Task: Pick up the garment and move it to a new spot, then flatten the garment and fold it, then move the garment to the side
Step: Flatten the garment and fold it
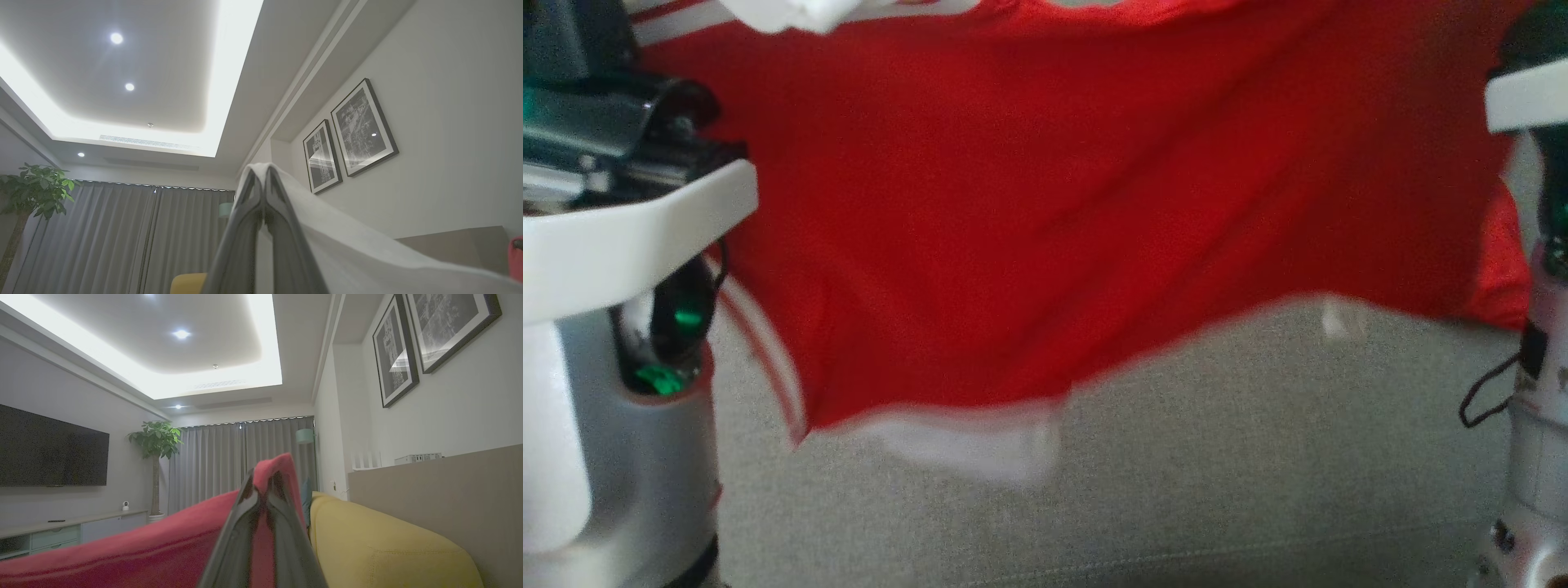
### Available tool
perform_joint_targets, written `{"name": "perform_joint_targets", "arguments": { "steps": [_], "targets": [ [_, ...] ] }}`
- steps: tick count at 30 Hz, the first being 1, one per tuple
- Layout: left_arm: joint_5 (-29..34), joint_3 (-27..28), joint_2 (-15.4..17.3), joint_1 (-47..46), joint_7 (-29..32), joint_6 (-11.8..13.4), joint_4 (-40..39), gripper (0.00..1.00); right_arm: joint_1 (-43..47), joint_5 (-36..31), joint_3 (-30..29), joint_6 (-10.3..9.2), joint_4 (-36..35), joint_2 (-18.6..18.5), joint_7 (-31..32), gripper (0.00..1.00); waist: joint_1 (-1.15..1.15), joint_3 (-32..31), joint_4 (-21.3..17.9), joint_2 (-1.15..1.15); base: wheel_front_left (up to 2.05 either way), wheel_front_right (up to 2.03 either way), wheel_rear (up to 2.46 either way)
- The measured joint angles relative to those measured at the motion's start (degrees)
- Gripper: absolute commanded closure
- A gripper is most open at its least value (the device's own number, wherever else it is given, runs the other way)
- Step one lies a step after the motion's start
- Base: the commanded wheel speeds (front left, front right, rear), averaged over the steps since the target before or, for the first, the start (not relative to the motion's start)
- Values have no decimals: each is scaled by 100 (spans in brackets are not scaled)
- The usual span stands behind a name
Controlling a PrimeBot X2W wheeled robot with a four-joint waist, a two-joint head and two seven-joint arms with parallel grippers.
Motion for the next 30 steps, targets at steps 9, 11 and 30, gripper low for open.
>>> {"name": "perform_joint_targets", "arguments": {
  "steps": [9,11,30],
  "targets": [
    [53,15,275,-717,570,-64,171,100,172,-300,-475,0,-543,394,756,100,0,344,50,0,0,0,0],
    [-10,11,304,-984,677,-140,598,100,5,-269,-543,0,-258,466,855,100,0,518,52,0,0,0,0],
    [-199,356,439,-4941,-504,-421,5077,100,-4536,-1176,-589,0,4946,87,-2153,100,0,2385,529,0,0,0,0]
  ]
}}
